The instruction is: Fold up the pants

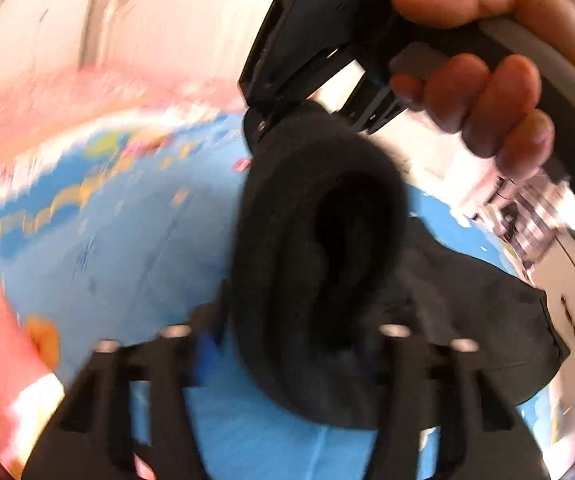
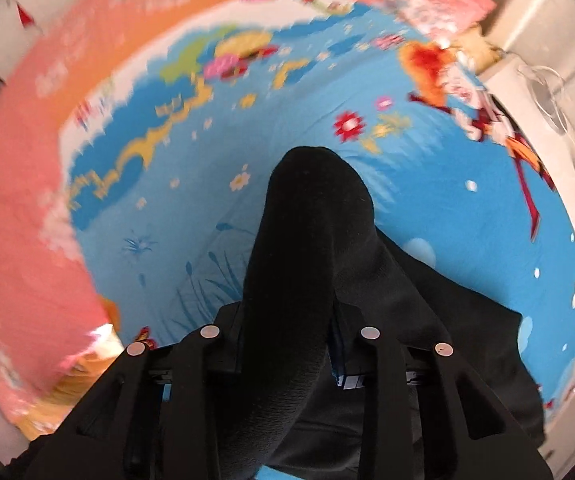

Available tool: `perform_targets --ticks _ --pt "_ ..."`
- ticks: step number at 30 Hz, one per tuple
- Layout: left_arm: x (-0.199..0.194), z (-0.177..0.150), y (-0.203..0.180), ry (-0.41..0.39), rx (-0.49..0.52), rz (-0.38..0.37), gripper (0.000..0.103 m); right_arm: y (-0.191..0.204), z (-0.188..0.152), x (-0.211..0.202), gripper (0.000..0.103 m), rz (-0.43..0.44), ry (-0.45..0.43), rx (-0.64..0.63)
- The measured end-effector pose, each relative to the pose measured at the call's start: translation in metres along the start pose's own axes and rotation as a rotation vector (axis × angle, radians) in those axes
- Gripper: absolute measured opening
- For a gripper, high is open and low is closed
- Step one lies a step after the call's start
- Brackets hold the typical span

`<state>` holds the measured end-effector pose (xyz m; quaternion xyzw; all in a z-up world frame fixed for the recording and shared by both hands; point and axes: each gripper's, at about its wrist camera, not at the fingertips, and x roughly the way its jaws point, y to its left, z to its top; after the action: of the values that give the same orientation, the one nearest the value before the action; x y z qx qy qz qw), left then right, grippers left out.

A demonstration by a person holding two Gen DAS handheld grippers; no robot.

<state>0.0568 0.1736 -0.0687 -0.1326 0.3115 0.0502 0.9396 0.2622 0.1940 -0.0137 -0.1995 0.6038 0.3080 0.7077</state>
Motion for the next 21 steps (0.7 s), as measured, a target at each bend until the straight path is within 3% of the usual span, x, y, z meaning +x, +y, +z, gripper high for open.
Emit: perform_targets --ticks 4,7,12,15,19,21 --pt "-0.028 0.012 -0.058 -0.133 0.208 0.019 0.034 -0.064 -0.034 -0.061 0.029 0.16 -0.136 0.12" --pt "-0.044 0.016 -0.111 -0.223 0.363 0.002 0.034 -0.107 -0.069 -0.1 0.029 0.22 -0.234 0.17" --pt "-0.055 -0.003 -0.215 -0.301 0.62 -0.056 0.034 -0.207 -0.169 -0.142 0.029 0.277 -0.39 0.341" --pt "-0.038 -0.042 -0.284 -0.285 0.786 -0.094 0.034 -0.267 -0.23 -0.125 0.029 0.262 -0.405 0.47" --pt "-0.002 -0.118 -0.347 -0.216 1.011 -0.094 0.034 -0.339 -0.302 -0.062 0.03 0.296 -0.361 0.635" --pt "0.014 -0.151 -0.361 -0.18 1.124 -0.078 0.042 -0.358 -0.325 -0.028 0.039 0.307 -0.317 0.692"
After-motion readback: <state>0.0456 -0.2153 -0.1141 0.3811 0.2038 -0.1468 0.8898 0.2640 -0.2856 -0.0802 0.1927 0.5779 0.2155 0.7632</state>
